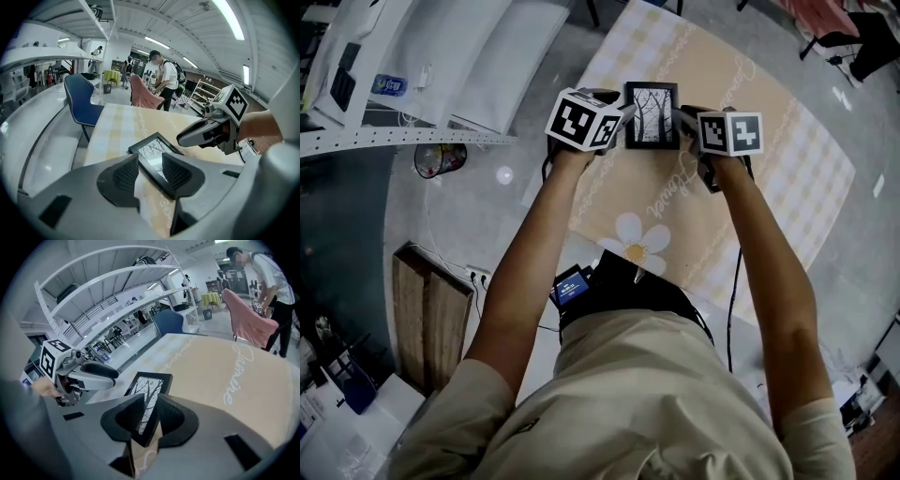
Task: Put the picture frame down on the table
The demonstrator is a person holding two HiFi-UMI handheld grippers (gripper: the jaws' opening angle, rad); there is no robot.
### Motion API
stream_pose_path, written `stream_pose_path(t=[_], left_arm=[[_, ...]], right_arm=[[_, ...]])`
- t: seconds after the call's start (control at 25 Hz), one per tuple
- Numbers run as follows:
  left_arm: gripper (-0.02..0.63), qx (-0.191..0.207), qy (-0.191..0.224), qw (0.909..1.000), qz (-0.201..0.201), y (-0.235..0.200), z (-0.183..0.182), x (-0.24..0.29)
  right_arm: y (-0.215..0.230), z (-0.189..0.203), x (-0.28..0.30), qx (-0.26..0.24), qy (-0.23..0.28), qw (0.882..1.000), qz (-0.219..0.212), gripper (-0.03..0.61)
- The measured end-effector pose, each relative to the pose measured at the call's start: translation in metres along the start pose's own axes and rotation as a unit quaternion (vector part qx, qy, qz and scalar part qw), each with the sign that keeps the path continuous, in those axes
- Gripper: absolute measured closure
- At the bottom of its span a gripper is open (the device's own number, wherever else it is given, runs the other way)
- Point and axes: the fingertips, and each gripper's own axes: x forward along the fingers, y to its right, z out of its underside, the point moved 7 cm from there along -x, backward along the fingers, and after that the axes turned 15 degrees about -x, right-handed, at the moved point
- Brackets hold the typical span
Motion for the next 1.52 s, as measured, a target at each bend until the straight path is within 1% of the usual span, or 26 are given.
stream_pose_path(t=[0.16, 0.32, 0.44, 0.6, 0.68, 0.8, 0.96, 1.16, 1.28, 1.4, 1.52], left_arm=[[0.472, 0.015, 0.025, 0.9996, 0.0, 0.017, -0.005, -0.027], [0.472, 0.039, 0.061, 0.9974, 0.002, 0.045, -0.013, -0.066], [0.473, 0.063, 0.094, 0.9935, 0.007, 0.07, -0.019, -0.101], [0.474, 0.092, 0.14, 0.9857, 0.02, 0.11, -0.023, -0.153], [0.474, 0.107, 0.156, 0.9817, 0.02, 0.131, -0.021, -0.178], [0.474, 0.132, 0.176, 0.9753, 0.02, 0.163, -0.016, -0.214], [0.476, 0.16, 0.207, 0.9646, 0.031, 0.21, -0.007, -0.261], [0.479, 0.2, 0.231, 0.9504, 0.058, 0.271, 0.011, -0.305], [0.479, 0.207, 0.252, 0.941, 0.089, 0.306, 0.025, -0.332], [0.479, 0.21, 0.272, 0.9322, 0.114, 0.336, 0.042, -0.359], [0.479, 0.222, 0.291, 0.923, 0.12, 0.36, 0.058, -0.377]], right_arm=[[-0.014, -0.01, -0.027, -0.011, 0.028, 1.0, -0.004, 0.502], [-0.034, -0.024, -0.066, -0.028, 0.07, 0.997, -0.011, 0.512], [-0.051, -0.037, -0.102, -0.046, 0.11, 0.993, -0.015, 0.525], [-0.079, -0.055, -0.158, -0.072, 0.168, 0.983, -0.029, 0.551], [-0.097, -0.061, -0.189, -0.092, 0.2, 0.975, -0.039, 0.559], [-0.123, -0.069, -0.237, -0.135, 0.244, 0.959, -0.045, 0.571], [-0.162, -0.07, -0.3, -0.184, 0.288, 0.938, -0.059, 0.575], [-0.212, -0.058, -0.376, -0.244, 0.331, 0.909, -0.072, 0.577], [-0.237, -0.049, -0.42, -0.27, 0.354, 0.893, -0.074, 0.577], [-0.256, -0.036, -0.46, -0.287, 0.37, 0.881, -0.071, 0.577], [-0.265, -0.02, -0.492, -0.299, 0.384, 0.871, -0.063, 0.577]])
